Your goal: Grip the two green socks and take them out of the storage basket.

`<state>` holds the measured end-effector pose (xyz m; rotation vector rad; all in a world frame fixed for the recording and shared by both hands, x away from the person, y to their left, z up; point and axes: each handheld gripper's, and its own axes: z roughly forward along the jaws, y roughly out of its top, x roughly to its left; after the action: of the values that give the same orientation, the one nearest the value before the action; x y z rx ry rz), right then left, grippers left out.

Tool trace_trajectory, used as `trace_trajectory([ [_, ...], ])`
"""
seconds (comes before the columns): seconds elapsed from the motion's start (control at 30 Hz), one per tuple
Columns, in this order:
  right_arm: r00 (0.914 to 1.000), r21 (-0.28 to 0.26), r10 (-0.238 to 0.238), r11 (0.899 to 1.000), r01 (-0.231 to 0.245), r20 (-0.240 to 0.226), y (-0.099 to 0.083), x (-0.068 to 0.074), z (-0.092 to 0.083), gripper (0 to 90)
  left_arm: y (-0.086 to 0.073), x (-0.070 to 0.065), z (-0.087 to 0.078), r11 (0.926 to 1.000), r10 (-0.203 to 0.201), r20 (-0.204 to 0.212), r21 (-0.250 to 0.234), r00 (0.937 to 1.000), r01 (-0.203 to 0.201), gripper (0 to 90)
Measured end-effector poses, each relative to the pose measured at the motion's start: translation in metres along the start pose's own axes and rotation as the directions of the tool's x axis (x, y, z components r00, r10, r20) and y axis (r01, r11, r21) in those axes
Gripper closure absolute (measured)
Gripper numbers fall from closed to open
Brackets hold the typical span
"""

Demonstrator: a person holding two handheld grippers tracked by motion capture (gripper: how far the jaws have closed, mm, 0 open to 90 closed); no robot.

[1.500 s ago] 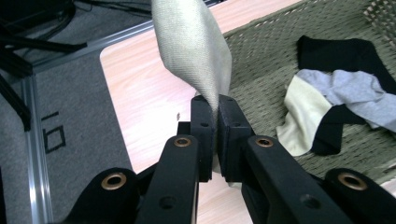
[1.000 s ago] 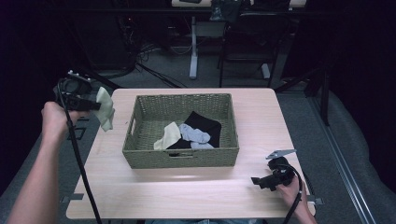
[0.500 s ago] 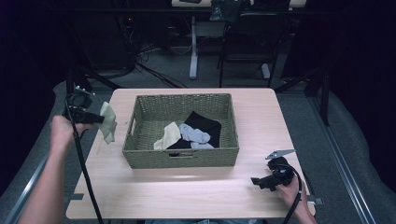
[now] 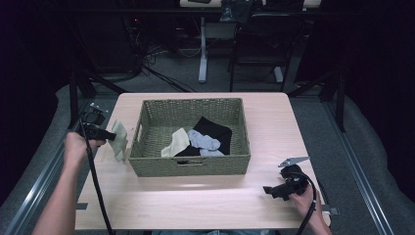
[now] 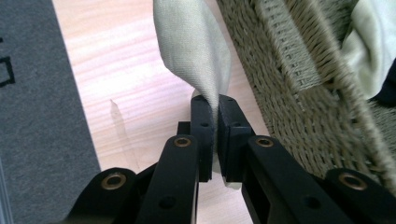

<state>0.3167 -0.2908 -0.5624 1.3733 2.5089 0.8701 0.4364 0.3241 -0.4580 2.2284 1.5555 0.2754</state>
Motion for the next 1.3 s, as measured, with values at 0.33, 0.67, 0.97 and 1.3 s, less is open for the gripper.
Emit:
trace_trajectory([
  [0.33,1.0,0.002,-0.006,1.0,0.006,-0.007,0.0,0.0,0.001,0.1,-0.012,0.001,0.029,0.9995,-0.026,0.008,0.021,0.9996,0.026,86.3],
  [0.67,1.0,0.005,-0.005,1.0,0.005,-0.003,0.0,0.001,0.002,0.1,-0.028,0.007,0.061,0.9952,-0.08,0.026,0.059,0.9965,0.078,85.8],
  [0.97,1.0,0.004,-0.006,1.0,0.006,-0.002,0.0,0.001,0.002,0.1,-0.04,0.013,0.079,0.989,-0.118,0.017,0.093,0.9929,0.116,80.4],
  [1.3,1.0,0.003,-0.008,1.0,0.008,-0.002,0.0,0.001,0.002,0.1,-0.04,0.019,0.049,0.9918,-0.127,0.023,0.021,0.9917,0.126,54.0],
])
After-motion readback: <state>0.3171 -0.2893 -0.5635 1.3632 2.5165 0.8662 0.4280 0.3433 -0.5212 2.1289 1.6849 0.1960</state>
